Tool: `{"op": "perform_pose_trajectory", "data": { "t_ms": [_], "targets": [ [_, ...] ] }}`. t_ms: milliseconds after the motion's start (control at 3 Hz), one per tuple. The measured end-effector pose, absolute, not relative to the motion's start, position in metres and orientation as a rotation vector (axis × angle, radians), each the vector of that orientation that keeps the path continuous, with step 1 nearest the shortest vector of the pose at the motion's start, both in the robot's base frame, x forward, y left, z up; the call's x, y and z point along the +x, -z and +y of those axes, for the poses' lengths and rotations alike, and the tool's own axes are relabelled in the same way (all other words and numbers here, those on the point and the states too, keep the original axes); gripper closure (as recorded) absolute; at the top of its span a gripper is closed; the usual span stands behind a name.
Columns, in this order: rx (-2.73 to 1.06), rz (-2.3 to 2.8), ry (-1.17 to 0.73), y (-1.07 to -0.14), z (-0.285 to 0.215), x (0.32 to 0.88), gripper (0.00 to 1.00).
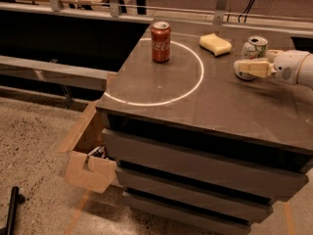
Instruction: Knock 7up can over
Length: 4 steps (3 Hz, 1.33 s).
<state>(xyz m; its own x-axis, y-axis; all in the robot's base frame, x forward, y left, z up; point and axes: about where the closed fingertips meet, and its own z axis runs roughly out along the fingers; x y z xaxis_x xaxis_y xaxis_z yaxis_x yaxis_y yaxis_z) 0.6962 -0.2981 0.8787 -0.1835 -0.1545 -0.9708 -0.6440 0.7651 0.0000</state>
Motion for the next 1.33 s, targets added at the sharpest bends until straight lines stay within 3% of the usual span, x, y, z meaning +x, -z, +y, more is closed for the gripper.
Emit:
{"op": "perform_pose_trajectory", "data": {
  "t_ms": [667, 1000, 1333],
  "targets": [
    [-0.63, 1.734, -0.513, -0.885, -0.286, 0.694, 0.85],
    [-0.74, 1.729, -0.422, -0.912, -0.294, 0.684, 1.0],
    [-0.988, 1.663, -0.358, -0.941, -0.289, 0.655, 1.0]
  ]
}}
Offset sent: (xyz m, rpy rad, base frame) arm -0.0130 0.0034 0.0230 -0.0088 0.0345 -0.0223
